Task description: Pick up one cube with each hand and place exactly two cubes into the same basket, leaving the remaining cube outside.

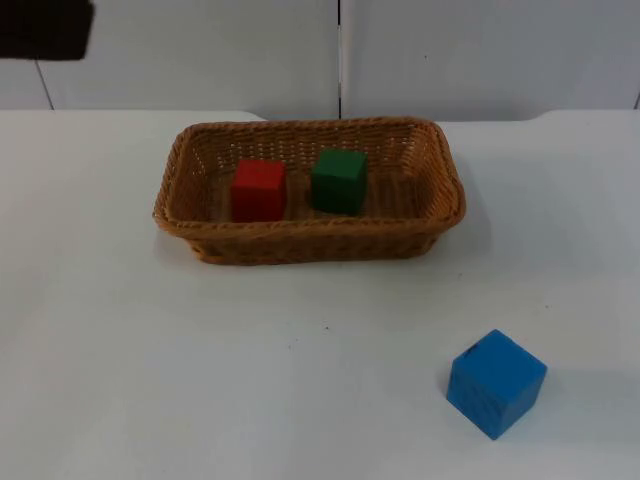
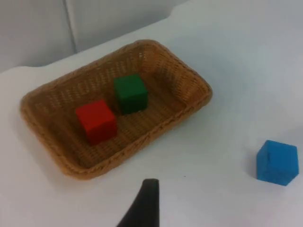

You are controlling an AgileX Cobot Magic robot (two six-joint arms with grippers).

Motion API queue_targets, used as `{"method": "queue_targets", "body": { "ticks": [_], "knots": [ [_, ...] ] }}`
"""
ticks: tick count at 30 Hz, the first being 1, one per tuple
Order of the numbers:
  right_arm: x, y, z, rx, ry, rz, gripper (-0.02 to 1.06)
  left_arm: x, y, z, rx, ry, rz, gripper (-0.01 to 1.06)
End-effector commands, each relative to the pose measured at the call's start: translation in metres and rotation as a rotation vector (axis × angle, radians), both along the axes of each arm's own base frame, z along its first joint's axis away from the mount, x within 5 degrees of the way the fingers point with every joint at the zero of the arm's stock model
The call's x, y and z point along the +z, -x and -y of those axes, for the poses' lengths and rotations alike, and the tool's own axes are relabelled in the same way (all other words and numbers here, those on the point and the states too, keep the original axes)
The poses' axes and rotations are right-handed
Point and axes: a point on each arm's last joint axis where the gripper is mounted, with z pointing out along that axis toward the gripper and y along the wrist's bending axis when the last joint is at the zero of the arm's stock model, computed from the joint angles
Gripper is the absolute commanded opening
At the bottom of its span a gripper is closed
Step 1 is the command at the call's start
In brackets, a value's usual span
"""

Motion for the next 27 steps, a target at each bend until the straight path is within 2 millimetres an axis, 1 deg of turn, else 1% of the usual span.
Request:
{"method": "queue_targets", "body": {
  "ticks": [1, 2, 3, 5, 7, 8, 9, 12, 13, 17, 19, 20, 24, 26, 27],
  "knots": [
    [0.003, 0.005, 0.004, -0.012, -0.023, 0.027, 0.80, 0.004, 0.016, -0.006, 0.038, -0.008, 0.038, 0.87],
    [0.004, 0.008, 0.006, -0.015, -0.030, 0.039, 0.80, 0.004, 0.023, -0.008, 0.054, -0.017, 0.052, 0.87],
    [0.004, 0.008, 0.006, -0.015, -0.030, 0.039, 0.80, 0.004, 0.023, -0.008, 0.054, -0.017, 0.052, 0.87],
    [0.002, 0.012, 0.010, -0.021, -0.039, 0.054, 0.80, 0.005, 0.038, -0.013, 0.089, -0.012, 0.084, 0.87],
    [0.000, 0.018, 0.013, -0.023, -0.042, 0.061, 0.80, 0.002, 0.052, -0.017, 0.108, -0.012, 0.098, 0.87],
    [0.000, 0.018, 0.013, -0.023, -0.042, 0.061, 0.80, 0.002, 0.052, -0.017, 0.108, -0.012, 0.098, 0.87],
    [-0.001, 0.020, 0.015, -0.024, -0.042, 0.061, 0.80, 0.001, 0.059, -0.019, 0.121, -0.015, 0.110, 0.87],
    [-0.005, 0.027, 0.019, -0.030, -0.048, 0.073, 0.80, -0.007, 0.075, -0.025, 0.174, -0.005, 0.130, 0.87],
    [-0.005, 0.027, 0.019, -0.030, -0.048, 0.073, 0.80, -0.007, 0.075, -0.025, 0.174, -0.005, 0.130, 0.87],
    [-0.009, 0.037, 0.026, -0.037, -0.060, 0.094, 0.80, -0.016, 0.100, -0.032, 0.220, 0.003, 0.113, 0.87],
    [-0.009, 0.040, 0.028, -0.038, -0.062, 0.098, 0.80, -0.017, 0.107, -0.035, 0.243, 0.003, 0.114, 0.87],
    [-0.009, 0.040, 0.028, -0.038, -0.062, 0.098, 0.80, -0.017, 0.107, -0.035, 0.243, 0.003, 0.114, 0.87],
    [-0.010, 0.054, 0.036, -0.036, -0.066, 0.118, 0.80, -0.022, 0.123, -0.044, 0.320, -0.019, 0.117, 0.87],
    [-0.011, 0.055, 0.037, -0.036, -0.067, 0.119, 0.80, -0.023, 0.127, -0.046, 0.338, -0.020, 0.112, 0.87],
    [-0.012, 0.061, 0.040, -0.036, -0.070, 0.124, 0.80, -0.025, 0.132, -0.048, 0.349, -0.016, 0.110, 0.87]
  ]
}}
